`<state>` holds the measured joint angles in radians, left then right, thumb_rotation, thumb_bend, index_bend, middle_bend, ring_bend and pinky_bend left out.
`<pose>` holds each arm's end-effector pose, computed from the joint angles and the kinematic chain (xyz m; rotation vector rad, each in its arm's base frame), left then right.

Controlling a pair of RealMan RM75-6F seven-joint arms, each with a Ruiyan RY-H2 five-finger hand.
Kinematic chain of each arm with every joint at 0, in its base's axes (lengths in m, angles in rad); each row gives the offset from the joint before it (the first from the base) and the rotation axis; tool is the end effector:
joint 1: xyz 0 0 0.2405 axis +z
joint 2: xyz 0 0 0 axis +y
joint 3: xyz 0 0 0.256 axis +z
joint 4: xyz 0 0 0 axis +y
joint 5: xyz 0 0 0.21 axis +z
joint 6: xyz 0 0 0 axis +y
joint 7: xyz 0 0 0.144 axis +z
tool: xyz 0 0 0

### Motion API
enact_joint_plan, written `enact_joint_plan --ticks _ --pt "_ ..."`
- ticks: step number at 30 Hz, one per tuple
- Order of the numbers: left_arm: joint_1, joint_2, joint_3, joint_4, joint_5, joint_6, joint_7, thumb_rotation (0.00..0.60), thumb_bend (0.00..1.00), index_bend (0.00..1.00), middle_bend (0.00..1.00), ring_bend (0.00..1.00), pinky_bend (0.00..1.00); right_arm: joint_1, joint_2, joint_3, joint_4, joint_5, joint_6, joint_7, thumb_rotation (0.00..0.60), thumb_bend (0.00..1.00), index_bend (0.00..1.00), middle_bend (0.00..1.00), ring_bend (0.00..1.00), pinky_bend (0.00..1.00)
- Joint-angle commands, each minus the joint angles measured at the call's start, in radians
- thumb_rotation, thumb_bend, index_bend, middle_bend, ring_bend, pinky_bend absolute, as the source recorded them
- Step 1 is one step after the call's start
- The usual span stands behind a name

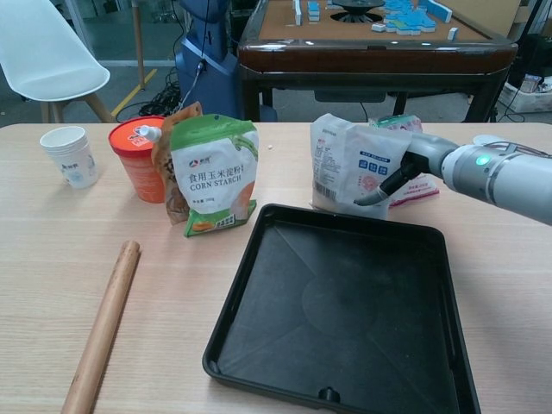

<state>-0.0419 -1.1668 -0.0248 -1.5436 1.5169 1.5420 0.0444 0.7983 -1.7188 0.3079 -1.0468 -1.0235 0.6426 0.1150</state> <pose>-0.3240 0.1627 0.1532 -1.3752 -0.8493 -0.8526 -0.1862 -0.4043 -0.0492 1.6100 -1.4795 0.9523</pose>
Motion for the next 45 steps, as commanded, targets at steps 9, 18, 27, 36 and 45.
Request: enact_joint_plan --ticks 9,18,27,36,45 --pt "-0.002 0.001 -0.002 -0.008 -0.001 -0.003 0.012 0.6 0.2 0.11 0.15 0.19 0.17 0.017 -0.056 -0.02 0.127 -0.162 -0.01 0.211 0.6 0.22 0.19 0.28 0.18 0.29" --pt "-0.002 0.004 -0.003 -0.017 -0.003 -0.006 0.025 0.6 0.2 0.11 0.15 0.19 0.17 0.036 -0.089 -0.046 0.22 -0.22 -0.031 0.294 0.6 0.47 0.23 0.32 0.2 0.31" --pt "-0.001 0.006 -0.005 -0.018 0.004 0.003 0.018 0.6 0.2 0.12 0.15 0.19 0.17 0.054 -0.111 -0.053 0.299 -0.272 0.017 0.347 0.6 0.98 0.53 0.53 0.43 0.6" --pt "0.002 0.011 -0.005 -0.015 0.012 0.012 0.007 0.6 0.2 0.12 0.15 0.19 0.17 0.026 -0.033 -0.108 0.251 -0.371 0.129 0.377 0.6 1.0 0.73 0.7 0.62 0.77" --pt "-0.002 0.009 -0.004 -0.022 0.03 0.018 0.008 0.6 0.2 0.12 0.15 0.19 0.17 0.011 0.295 -0.176 -0.091 -0.488 0.208 0.142 0.6 1.0 0.77 0.74 0.67 0.8"
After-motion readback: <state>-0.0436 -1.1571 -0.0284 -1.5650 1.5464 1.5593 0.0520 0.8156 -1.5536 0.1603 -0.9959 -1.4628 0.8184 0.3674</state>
